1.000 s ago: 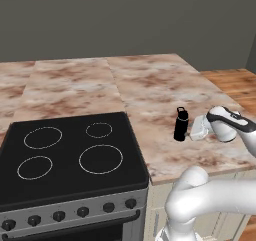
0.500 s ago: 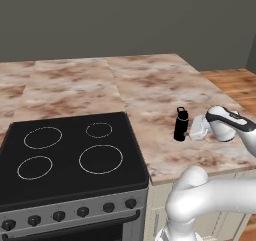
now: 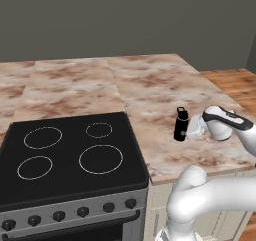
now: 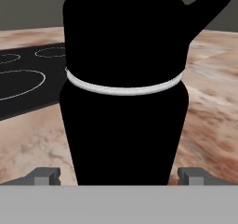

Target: Pick the water bottle from the counter and place it in the open cabinet.

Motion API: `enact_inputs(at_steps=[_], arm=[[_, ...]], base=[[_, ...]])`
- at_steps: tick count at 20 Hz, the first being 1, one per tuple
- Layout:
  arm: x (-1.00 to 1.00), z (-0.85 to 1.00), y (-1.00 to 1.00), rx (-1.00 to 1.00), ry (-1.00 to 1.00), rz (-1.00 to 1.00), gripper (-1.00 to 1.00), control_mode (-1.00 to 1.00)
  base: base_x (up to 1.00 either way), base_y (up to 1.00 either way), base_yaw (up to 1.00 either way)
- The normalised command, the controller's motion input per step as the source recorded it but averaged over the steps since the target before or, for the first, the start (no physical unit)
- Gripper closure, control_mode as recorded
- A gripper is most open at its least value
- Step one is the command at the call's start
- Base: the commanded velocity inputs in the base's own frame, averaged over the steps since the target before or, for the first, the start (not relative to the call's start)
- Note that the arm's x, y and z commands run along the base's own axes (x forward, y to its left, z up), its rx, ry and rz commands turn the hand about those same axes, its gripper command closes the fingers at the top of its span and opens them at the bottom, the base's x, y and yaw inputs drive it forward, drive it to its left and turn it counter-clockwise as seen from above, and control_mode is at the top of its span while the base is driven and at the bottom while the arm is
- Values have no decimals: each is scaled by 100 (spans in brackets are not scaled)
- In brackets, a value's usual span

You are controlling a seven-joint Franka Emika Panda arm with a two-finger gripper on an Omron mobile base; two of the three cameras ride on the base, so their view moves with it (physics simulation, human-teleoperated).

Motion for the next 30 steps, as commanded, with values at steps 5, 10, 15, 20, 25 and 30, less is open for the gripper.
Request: enact_inputs(at_steps=[5, 10, 15, 20, 25, 30], arm=[[6, -1, 0, 0, 0, 0, -100, -100], [3, -5, 0, 0, 0, 0, 100, -100], [1, -4, 0, 0, 0, 0, 100, -100], [1, 0, 0, 0, 0, 0, 100, -100], [-30, 57, 4, 0, -10, 0, 100, -100], [-64, 100, 0, 0, 0, 0, 100, -100]], base=[[0, 0, 0], [0, 0, 0], [0, 0, 0], [0, 0, 0], [0, 0, 0], [0, 0, 0]])
